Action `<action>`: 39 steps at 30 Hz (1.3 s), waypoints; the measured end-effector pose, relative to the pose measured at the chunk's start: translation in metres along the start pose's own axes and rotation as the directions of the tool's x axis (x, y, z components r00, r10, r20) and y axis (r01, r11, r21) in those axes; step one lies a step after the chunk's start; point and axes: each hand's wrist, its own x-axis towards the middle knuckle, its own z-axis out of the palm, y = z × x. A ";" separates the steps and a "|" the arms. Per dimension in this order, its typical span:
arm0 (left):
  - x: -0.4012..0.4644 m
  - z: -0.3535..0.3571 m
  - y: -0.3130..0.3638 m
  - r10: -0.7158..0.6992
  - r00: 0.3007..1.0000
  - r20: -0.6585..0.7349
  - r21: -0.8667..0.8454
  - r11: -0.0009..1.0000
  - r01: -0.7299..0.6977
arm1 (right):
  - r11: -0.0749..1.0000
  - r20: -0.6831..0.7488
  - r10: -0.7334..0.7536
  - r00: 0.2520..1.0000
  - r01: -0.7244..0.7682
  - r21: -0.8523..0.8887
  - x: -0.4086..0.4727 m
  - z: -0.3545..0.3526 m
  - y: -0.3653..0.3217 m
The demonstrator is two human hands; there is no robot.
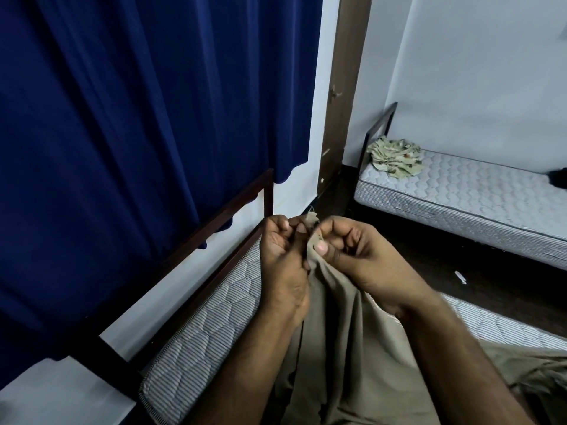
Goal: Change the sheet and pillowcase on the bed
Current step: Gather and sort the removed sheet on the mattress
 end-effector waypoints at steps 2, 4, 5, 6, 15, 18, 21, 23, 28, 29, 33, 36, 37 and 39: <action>-0.002 0.004 0.001 0.000 1.000 0.003 -0.011 1.000 0.000 | 0.996 -0.042 -0.052 0.998 0.049 -0.078 0.004 0.002 -0.003; -0.003 0.005 0.004 -0.004 1.000 -0.006 0.001 1.000 0.004 | 0.987 -0.049 -0.058 0.997 0.050 -0.153 0.005 0.002 -0.004; -0.002 0.004 0.005 -0.007 1.000 -0.003 0.010 1.000 0.007 | 0.976 -0.033 -0.066 0.997 0.057 -0.209 0.004 0.001 -0.004; -0.001 0.003 0.005 -0.010 1.000 0.001 0.022 1.000 0.010 | 0.957 -0.008 -0.079 0.997 0.074 -0.280 0.004 0.000 -0.004; 0.009 -0.008 0.006 0.040 0.999 -0.013 0.074 0.996 -0.039 | 0.633 -0.165 -0.274 0.948 0.048 -0.773 0.011 -0.008 -0.010; 0.008 -0.006 0.003 0.075 0.997 -0.008 0.130 0.989 -0.073 | 0.648 -0.145 -0.164 0.976 -0.004 -0.762 0.010 -0.005 -0.007; 0.009 -0.008 -0.001 0.054 0.998 0.017 0.097 0.994 -0.056 | 0.706 0.030 -0.054 0.998 0.060 -0.706 0.009 0.000 -0.009; 0.009 -0.012 0.002 0.009 0.997 0.076 0.127 0.992 -0.019 | 0.835 0.145 -0.033 0.989 0.107 -0.540 0.008 0.003 -0.009; 0.004 -0.005 0.000 -0.065 0.989 0.131 0.012 0.998 0.064 | 0.945 -0.142 -0.220 0.965 0.175 -0.276 0.016 -0.002 -0.006; 0.002 -0.002 -0.003 -0.052 0.991 0.121 0.035 0.998 0.048 | 0.941 -0.199 -0.239 0.950 0.176 -0.289 0.018 -0.005 -0.004; -0.001 -0.001 -0.005 -0.027 0.989 0.143 0.068 0.998 0.018 | 0.914 -0.313 -0.263 0.913 0.132 -0.384 0.020 -0.011 0.009; 0.000 -0.008 -0.004 -0.038 0.989 0.144 0.004 0.999 0.038 | 0.945 -0.359 -0.224 0.906 0.112 -0.308 0.018 -0.006 0.012; 0.000 -0.011 -0.004 -0.042 0.989 0.142 -0.008 0.999 0.044 | 0.961 -0.376 -0.207 0.903 0.114 -0.253 0.017 -0.005 0.012; 0.002 -0.016 -0.003 -0.065 0.988 0.141 -0.010 0.998 0.067 | 0.986 -0.409 -0.160 0.898 0.126 -0.110 0.016 -0.004 0.009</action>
